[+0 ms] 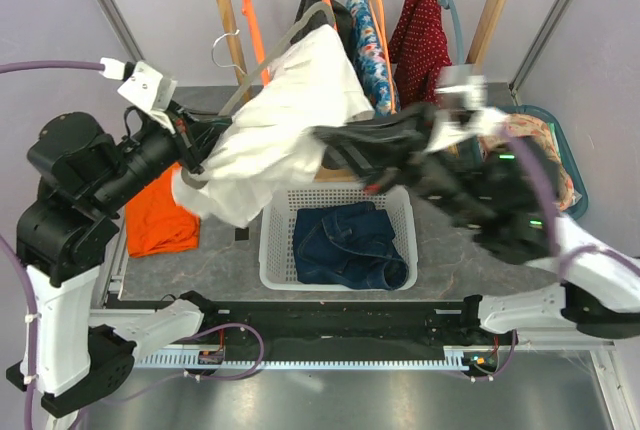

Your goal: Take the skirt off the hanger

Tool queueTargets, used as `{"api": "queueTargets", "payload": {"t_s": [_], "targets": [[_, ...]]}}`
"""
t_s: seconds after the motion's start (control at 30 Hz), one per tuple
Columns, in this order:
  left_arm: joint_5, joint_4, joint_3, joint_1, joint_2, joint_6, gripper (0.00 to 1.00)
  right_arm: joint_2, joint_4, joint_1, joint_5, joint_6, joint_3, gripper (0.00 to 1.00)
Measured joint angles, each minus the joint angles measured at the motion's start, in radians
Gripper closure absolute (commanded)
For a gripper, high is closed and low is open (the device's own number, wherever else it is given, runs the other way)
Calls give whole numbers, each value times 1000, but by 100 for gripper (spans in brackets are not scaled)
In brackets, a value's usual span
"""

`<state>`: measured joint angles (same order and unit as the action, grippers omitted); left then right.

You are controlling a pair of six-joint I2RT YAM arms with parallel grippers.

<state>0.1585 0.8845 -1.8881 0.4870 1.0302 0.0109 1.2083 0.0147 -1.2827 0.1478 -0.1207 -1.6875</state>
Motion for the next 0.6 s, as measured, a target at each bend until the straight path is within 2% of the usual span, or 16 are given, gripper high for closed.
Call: {"api": "queueTargets", "payload": {"t_s": [0.1, 0.23, 0.6], "targets": [[0, -37, 42, 5, 8, 6, 98, -148, 72, 5, 49, 47, -3, 100], [-19, -77, 55, 8, 29, 13, 98, -238, 152, 5, 81, 71, -27, 100], [-92, -102, 89, 8, 53, 19, 98, -334, 272, 4, 121, 96, -47, 100]]}}
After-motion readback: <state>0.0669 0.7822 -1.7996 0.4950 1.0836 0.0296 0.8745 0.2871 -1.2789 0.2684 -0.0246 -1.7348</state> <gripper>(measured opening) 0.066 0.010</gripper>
